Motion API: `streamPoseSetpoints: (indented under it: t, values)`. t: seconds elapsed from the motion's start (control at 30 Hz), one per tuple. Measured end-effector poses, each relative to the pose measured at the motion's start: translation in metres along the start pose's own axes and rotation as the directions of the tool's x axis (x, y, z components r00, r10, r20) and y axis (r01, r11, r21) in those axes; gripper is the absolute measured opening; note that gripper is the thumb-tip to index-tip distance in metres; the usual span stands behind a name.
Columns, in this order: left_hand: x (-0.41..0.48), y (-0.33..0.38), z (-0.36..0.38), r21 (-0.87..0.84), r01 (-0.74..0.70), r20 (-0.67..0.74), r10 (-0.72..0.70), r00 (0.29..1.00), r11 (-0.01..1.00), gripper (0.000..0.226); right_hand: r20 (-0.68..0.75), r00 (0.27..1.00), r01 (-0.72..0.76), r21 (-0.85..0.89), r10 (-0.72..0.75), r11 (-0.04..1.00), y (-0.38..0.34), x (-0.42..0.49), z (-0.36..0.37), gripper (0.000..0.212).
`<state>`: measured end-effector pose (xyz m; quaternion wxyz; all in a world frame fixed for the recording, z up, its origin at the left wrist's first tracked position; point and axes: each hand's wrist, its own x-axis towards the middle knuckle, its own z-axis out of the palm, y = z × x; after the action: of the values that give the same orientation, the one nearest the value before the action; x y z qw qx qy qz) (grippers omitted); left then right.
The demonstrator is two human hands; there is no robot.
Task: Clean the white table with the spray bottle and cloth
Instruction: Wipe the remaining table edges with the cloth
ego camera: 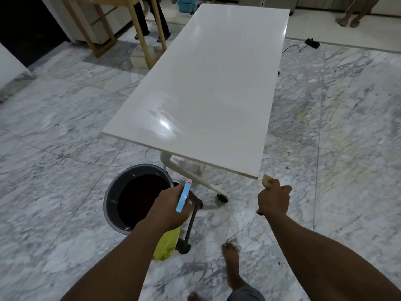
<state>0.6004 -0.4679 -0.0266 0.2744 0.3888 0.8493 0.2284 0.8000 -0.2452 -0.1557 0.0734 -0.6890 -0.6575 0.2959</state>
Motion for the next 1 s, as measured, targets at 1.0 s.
streamPoseSetpoints:
  t: [1.0]
  values:
    - [-0.031,-0.020,-0.160,0.011,-0.096,-0.232,0.096,0.968,0.995,0.012,0.693,0.671,-0.515,0.692,-0.265,0.507,-0.210,-0.102,-0.057,0.055]
